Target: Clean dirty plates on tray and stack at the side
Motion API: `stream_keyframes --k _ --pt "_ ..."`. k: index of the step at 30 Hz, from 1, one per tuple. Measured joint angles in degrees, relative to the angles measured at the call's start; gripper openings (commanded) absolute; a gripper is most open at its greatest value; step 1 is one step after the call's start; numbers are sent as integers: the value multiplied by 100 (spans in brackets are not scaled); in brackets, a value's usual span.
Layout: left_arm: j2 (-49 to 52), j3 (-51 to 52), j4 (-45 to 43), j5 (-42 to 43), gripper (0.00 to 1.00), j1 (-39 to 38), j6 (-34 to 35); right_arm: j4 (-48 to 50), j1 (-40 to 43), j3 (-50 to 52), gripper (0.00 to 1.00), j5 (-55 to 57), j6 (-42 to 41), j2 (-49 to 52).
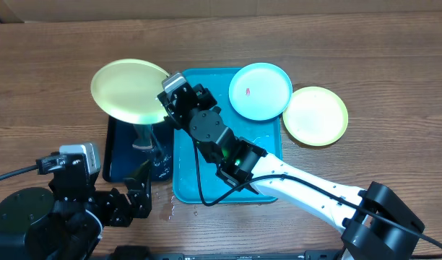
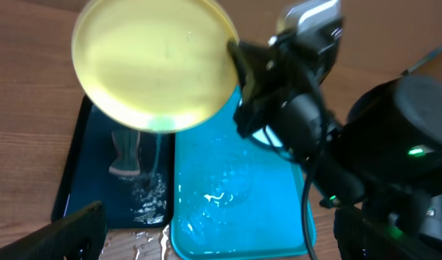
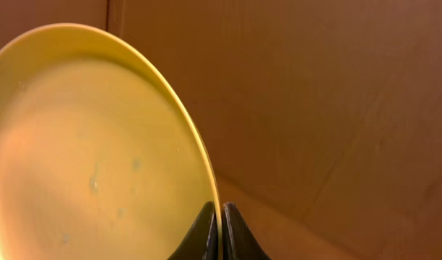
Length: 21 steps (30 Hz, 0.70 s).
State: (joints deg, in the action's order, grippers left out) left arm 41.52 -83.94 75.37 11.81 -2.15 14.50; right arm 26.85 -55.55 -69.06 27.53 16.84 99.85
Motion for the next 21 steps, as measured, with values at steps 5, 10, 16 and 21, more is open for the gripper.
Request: stream_keyframes --k 5,10,16,21 --pt "0 0 127 0 100 0 0 905 0 -4 4 -2 699 0" --pt "0 0 138 0 100 0 0 1663 -9 -4 4 0 1104 0" --pt "0 0 138 0 100 0 2 2181 -90 -7 4 17 1237 0" --pt "0 0 138 0 100 0 0 2203 -184 -4 4 20 1279 0"
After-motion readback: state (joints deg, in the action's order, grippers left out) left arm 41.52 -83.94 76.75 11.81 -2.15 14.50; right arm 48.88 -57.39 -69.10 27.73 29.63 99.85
